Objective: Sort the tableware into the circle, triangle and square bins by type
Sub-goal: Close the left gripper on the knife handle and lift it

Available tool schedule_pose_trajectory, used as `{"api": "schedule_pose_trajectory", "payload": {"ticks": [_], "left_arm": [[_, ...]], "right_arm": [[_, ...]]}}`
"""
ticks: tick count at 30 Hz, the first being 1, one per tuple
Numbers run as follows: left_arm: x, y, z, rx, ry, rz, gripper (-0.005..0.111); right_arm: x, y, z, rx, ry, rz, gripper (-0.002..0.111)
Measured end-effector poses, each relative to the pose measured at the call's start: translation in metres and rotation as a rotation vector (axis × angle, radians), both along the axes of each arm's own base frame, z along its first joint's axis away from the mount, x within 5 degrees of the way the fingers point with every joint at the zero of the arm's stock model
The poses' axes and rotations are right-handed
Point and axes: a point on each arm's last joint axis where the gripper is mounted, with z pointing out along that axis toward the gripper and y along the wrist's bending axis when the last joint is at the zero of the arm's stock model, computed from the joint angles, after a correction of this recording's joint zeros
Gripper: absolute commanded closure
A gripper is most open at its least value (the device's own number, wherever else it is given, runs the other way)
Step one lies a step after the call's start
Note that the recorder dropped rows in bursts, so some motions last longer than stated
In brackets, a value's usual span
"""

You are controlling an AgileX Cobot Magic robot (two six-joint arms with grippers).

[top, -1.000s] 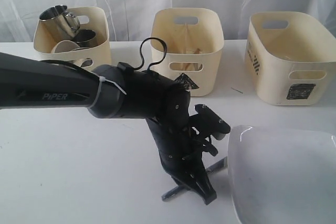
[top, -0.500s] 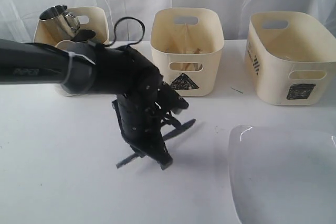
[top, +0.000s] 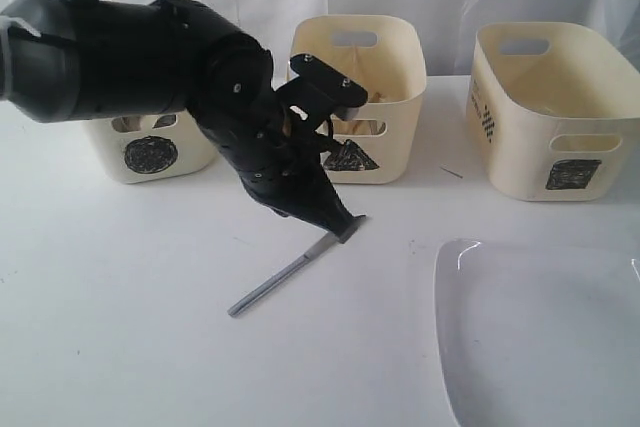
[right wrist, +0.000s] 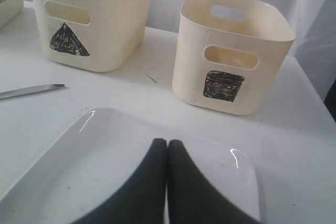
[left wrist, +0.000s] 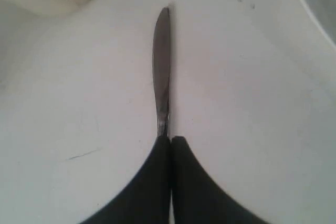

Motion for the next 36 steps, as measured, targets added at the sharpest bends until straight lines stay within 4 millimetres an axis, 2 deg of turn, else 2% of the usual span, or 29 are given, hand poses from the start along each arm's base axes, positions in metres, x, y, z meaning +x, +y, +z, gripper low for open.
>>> {"api": "schedule_pose_trajectory", "payload": {"ticks": [3, 8, 10, 18, 36], "left_arm": [[-0.001, 0.001, -0.001, 0.015, 0.016, 0.003, 0.097], [-0.001, 0.002, -0.012, 0.067, 0.055, -0.005, 0.054], [0.001, 0.001, -0.021, 0.088, 0.077, -0.001, 0.046], [0.004, -0.003, -0.055, 0.165, 0.163, 0.02, 0.047], [0.006, -0.006, -0.077, 0.206, 0.198, 0.019, 0.047]], "right_arm": [[0.0, 0.0, 0.0, 0.0, 0.0, 0.0, 0.108], [0.0, 0.0, 0.0, 0.0, 0.0, 0.0, 0.108], [0.0, 0.0, 0.0, 0.0, 0.0, 0.0, 0.108], [0.0, 0.0, 0.0, 0.0, 0.0, 0.0, 0.108], [0.0, 0.0, 0.0, 0.0, 0.0, 0.0, 0.108]]}}
